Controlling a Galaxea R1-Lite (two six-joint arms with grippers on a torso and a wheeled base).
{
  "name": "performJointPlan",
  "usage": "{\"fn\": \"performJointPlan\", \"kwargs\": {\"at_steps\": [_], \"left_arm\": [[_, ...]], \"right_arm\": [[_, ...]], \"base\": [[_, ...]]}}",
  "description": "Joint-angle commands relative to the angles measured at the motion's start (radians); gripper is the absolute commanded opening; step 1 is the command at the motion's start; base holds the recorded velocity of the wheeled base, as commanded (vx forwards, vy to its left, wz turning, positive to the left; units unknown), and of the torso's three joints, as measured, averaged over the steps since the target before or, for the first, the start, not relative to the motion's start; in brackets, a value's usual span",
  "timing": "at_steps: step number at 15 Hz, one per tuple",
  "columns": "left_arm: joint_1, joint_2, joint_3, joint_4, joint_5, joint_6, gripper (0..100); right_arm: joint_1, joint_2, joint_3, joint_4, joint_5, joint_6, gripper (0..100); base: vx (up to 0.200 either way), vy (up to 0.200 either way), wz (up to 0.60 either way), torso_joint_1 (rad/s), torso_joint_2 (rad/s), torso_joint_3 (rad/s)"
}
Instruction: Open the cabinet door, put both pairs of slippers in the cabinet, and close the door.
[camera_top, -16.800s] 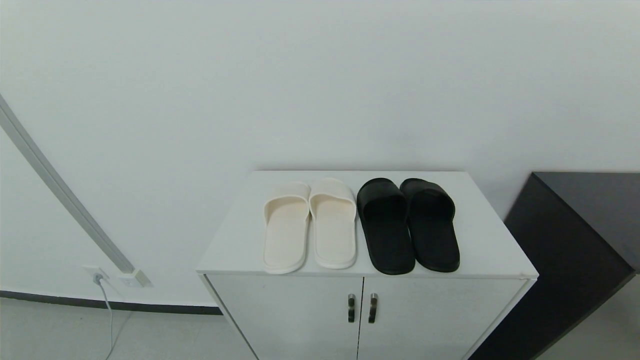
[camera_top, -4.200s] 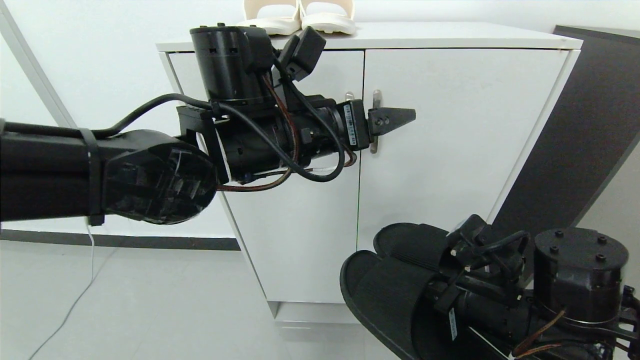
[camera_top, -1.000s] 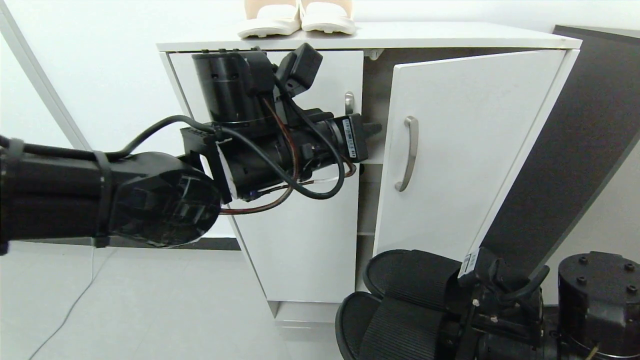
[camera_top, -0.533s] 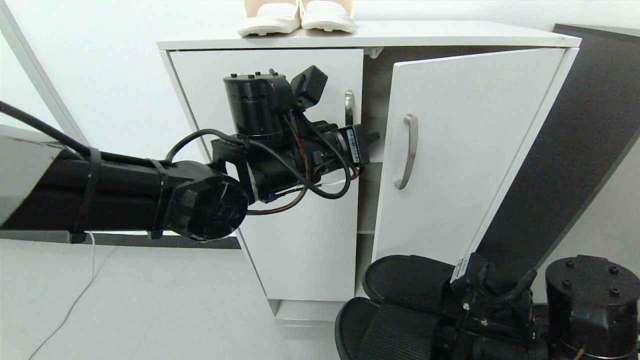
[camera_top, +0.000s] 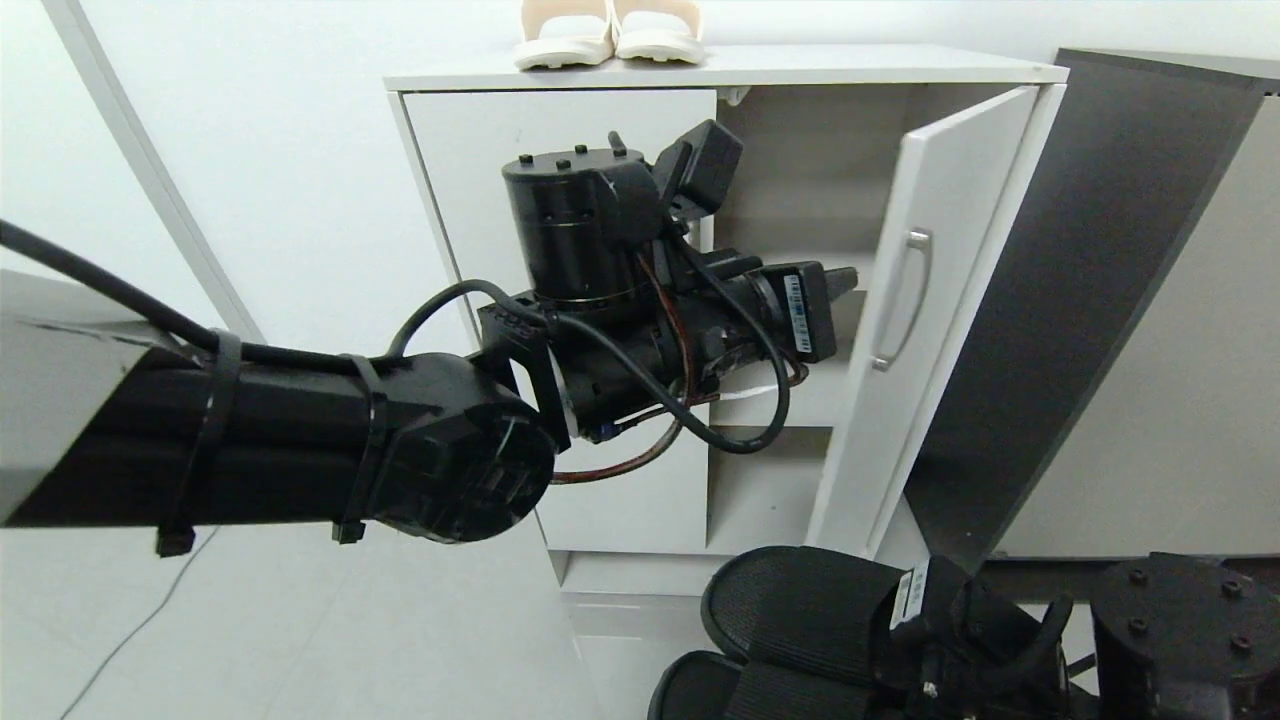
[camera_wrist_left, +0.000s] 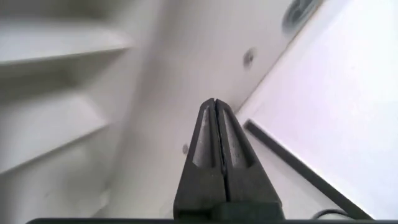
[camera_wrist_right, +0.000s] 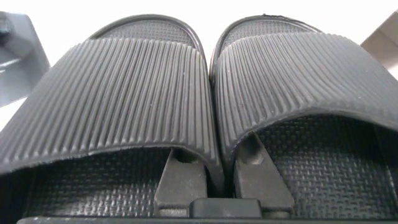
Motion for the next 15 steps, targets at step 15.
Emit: {"fn": "performJointPlan", "kwargs": {"at_steps": [15], "left_arm": [[0.204, -0.503, 0.334, 0.301, 0.342, 0.138, 0]], "right_arm": [[-0.17, 0.274, -0.302, -0.001, -0.458, 0.153, 0]], "base": [[0.0, 0.0, 0.0, 0.0, 0.0, 0.0]]}}
